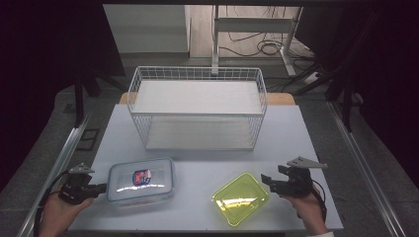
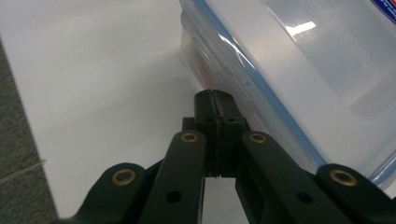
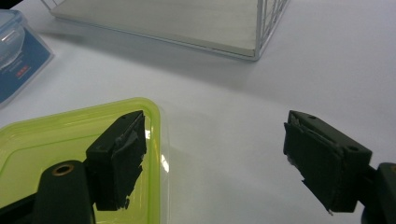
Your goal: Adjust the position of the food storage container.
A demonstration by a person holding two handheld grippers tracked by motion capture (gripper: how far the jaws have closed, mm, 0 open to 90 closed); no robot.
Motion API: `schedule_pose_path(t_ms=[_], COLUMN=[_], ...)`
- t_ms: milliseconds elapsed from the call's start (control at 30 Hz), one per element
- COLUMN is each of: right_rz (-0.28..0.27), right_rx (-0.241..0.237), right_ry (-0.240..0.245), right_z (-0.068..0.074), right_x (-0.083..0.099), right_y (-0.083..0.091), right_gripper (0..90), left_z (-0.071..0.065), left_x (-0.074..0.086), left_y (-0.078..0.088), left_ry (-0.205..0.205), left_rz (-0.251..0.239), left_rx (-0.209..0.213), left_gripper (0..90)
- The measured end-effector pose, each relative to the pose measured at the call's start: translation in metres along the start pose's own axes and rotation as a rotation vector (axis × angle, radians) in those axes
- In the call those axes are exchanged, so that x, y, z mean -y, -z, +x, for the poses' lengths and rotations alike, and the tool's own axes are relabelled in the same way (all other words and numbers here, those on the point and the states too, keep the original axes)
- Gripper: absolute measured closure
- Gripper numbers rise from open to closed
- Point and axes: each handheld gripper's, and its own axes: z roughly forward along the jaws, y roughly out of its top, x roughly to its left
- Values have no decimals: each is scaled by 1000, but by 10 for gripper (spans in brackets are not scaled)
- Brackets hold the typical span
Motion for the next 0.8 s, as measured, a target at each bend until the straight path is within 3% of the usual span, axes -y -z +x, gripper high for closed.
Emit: schedule_pose_path(t_ms=[800], right_rz=[8], right_rx=[-8], right_ry=[-4], right_z=[2], right_x=[0], right_y=[-1], right_gripper=[213], left_z=[-34], left_x=[-39], left_y=[-32], left_ry=[-58], left_rz=[15], left_rx=[54], left_gripper=[900])
